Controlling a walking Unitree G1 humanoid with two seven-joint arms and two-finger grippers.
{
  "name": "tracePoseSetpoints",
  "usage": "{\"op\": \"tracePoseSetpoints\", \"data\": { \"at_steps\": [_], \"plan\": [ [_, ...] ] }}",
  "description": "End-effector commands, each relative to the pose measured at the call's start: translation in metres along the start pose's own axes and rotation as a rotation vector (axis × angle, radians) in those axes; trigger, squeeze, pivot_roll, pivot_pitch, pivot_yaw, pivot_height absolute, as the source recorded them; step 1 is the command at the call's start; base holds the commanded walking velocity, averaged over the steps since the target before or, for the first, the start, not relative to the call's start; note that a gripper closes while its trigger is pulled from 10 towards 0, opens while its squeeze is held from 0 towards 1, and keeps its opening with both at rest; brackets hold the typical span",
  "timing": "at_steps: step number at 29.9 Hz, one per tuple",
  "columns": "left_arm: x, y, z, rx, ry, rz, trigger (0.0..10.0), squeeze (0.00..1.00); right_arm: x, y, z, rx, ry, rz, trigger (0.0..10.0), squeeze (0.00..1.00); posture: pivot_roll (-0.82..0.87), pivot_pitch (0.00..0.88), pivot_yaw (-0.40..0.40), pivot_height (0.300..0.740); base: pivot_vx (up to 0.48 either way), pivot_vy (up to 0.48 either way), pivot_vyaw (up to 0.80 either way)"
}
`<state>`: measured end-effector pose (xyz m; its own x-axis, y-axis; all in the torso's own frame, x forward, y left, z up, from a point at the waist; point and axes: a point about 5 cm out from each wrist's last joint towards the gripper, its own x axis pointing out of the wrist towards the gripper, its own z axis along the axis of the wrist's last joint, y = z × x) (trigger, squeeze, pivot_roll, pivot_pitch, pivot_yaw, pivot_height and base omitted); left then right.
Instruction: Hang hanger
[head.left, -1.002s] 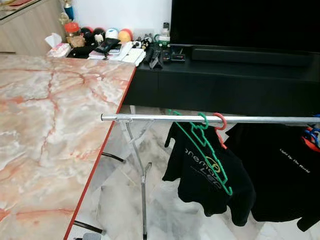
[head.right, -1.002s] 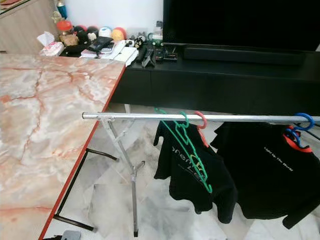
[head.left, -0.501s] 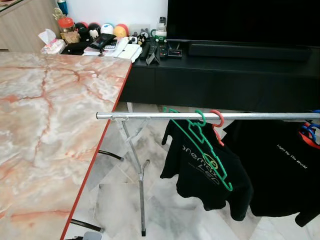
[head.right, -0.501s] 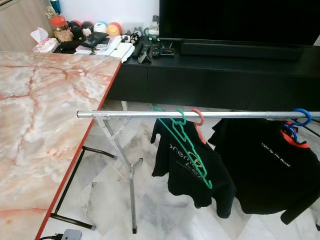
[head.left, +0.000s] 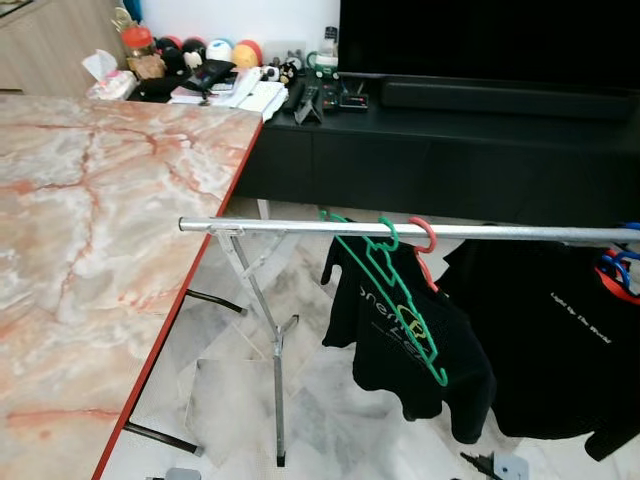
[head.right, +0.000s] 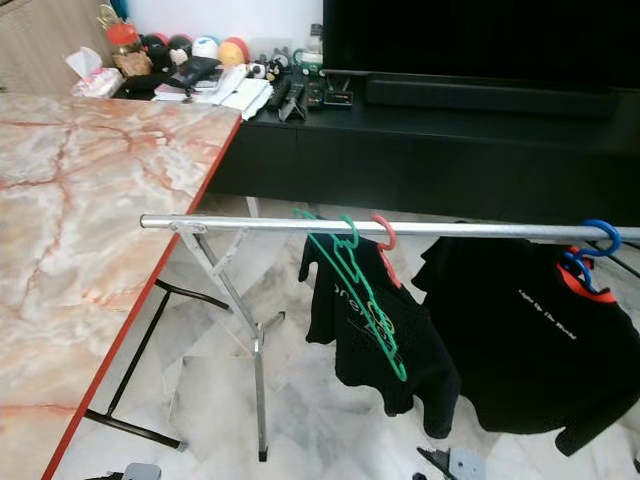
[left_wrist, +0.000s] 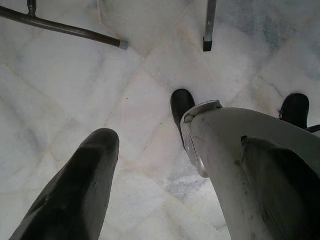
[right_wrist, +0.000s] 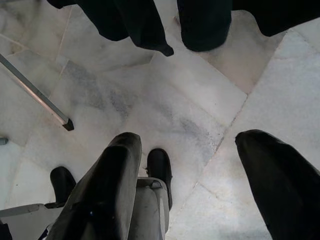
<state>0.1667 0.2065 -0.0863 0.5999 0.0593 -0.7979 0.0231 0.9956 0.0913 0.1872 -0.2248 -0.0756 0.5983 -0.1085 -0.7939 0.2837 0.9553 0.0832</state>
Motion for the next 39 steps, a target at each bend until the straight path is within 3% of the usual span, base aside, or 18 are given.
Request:
{"op": "tracePoseSetpoints", "data": {
  "at_steps": [1,8,13,27,39],
  "plan": [
    [-0.003,0.003,-0.011,-0.018,0.028,0.004,10.0,0.0,-0.001,-0.005,-0.005,0.013,0.036,-0.019,10.0,0.0,0.01,0.18,0.011,0.74,0.0,0.0,0.0],
    [-0.002,0.003,-0.009,-0.013,0.036,0.001,10.0,0.0,0.0,-0.005,0.003,-0.025,0.038,-0.001,10.0,0.0,0.0,0.177,0.012,0.74,0.114,0.0,0.15],
    [-0.002,0.003,-0.009,-0.01,0.036,0.0,10.0,0.0,-0.004,-0.004,-0.02,0.014,0.058,0.006,10.0,0.0,0.0,0.177,0.013,0.74,0.333,0.0,0.32],
    [-0.002,0.002,-0.01,-0.008,0.042,0.0,10.0,0.0,-0.004,0.002,-0.023,-0.008,0.073,0.067,10.0,0.0,0.0,0.176,0.007,0.74,0.355,0.0,0.0],
    [-0.003,0.0,-0.013,-0.005,0.051,0.0,10.0,0.0,-0.004,0.007,-0.022,-0.071,0.06,0.148,10.0,0.0,-0.01,0.176,-0.002,0.74,0.0,0.0,0.0]
  ]
}}
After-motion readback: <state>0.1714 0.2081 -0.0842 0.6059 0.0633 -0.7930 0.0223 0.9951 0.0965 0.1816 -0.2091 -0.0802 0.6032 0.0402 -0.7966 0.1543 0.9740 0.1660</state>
